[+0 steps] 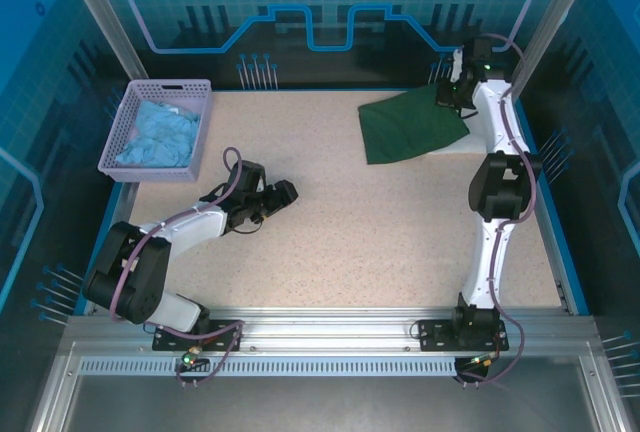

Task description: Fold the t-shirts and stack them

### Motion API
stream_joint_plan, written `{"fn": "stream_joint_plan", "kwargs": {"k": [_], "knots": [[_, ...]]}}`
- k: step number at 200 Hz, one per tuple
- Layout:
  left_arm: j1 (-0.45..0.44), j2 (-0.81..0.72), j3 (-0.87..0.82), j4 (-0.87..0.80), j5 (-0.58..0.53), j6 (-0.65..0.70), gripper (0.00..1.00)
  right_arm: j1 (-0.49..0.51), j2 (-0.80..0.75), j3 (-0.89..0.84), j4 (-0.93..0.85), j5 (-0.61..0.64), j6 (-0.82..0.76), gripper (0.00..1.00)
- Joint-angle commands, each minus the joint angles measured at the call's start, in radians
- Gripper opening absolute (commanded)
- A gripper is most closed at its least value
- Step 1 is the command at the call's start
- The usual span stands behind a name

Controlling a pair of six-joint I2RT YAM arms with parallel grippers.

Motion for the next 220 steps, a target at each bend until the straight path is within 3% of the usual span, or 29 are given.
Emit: {"fn": "stream_joint_plan", "kwargs": {"k": [1,220], "knots": [[0.009,0.016,0.007,0.013,0.025,-0.003,0.81,-0.026,-0.058,0.062,-0.013,-0.027,-0.031,0.0],[0.01,0.029,0.022,-0.007,0.027,0.0,0.81,-0.16,-0.112,0.081,0.004,-0.075,0.025,0.0]]}}
